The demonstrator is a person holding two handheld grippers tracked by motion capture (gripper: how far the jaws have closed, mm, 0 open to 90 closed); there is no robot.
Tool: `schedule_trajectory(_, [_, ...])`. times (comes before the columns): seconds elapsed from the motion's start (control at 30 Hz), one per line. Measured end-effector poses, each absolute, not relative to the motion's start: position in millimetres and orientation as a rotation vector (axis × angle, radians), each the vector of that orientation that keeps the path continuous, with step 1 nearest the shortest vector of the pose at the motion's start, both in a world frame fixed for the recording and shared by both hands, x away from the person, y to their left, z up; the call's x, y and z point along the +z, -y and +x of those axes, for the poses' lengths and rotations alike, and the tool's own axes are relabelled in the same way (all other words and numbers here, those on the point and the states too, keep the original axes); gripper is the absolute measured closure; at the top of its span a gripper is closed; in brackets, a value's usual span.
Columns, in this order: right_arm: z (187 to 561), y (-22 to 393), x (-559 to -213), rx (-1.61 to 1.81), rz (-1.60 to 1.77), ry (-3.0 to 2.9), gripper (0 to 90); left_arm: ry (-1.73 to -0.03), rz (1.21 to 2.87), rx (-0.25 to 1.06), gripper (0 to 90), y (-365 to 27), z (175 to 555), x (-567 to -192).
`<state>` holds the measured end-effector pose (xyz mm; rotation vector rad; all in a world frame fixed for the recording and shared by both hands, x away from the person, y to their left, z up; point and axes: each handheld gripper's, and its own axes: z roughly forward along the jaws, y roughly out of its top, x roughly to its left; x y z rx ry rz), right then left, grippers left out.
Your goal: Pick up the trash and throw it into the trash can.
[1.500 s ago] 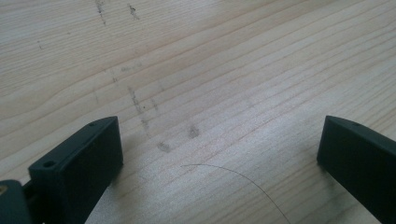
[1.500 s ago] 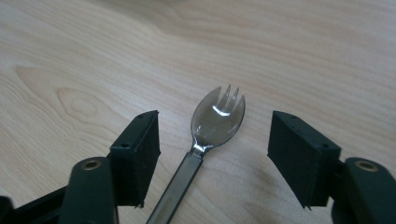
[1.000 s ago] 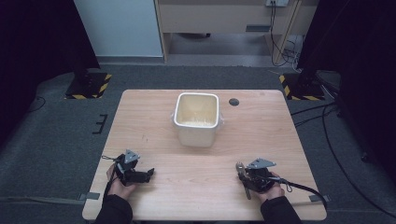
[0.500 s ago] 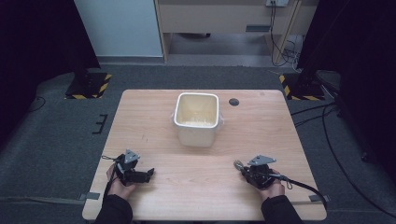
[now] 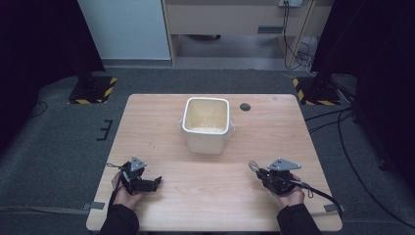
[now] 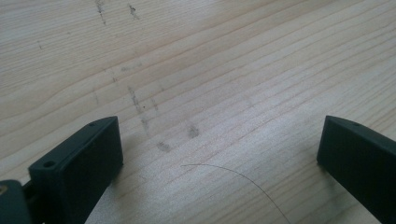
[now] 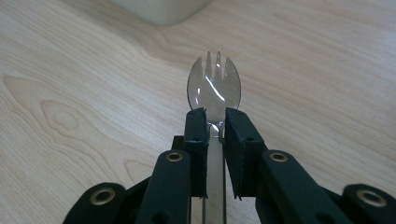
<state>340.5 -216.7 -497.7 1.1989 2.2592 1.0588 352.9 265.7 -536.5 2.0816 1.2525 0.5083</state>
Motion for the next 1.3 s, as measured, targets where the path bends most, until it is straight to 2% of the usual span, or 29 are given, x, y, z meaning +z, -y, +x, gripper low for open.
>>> schedule_trajectory(0.93, [350,241,-449,1.292,1.181,-2.059,79.4,-1.252,2.081,0.508,0.0,-266,353,-536])
schedule_trajectory(1.3, [363,242,-409,1.371,1.145,-1.96,79.4,-1.252,2.082,0.508,0.0,-266,353,-536])
